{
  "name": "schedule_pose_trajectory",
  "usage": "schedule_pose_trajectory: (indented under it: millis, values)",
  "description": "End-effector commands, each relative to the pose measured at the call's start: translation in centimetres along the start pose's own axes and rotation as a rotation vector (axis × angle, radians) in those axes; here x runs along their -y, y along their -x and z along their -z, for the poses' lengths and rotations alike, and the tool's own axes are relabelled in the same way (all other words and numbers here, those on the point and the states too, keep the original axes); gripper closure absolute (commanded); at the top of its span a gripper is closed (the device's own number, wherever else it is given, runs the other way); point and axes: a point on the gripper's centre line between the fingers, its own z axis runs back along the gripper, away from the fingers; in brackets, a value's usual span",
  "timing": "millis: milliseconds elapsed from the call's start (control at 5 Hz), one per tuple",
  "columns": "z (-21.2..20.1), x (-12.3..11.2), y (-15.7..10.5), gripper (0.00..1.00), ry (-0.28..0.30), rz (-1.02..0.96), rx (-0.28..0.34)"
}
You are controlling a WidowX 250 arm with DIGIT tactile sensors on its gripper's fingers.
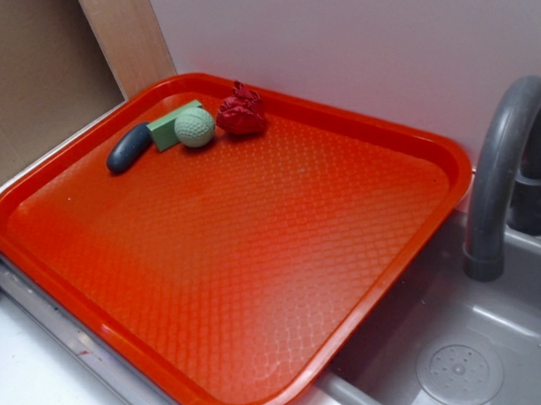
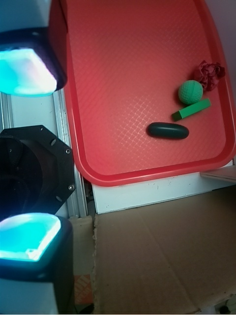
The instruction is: Grab the red paper.
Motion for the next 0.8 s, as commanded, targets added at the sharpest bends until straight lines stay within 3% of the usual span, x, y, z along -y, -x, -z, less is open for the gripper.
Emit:
schedule_pose_trajectory:
  millis: [0,400,600]
  values:
    - [1.8,3.2,-5.4,0.00,-0.005,0.099,0.115]
    - [7.3,8.1,-11.8,0.00,0.118,0.225,0.221]
    - [10.8,10.4,-15.0,0.00,0.106,0.272,0.226]
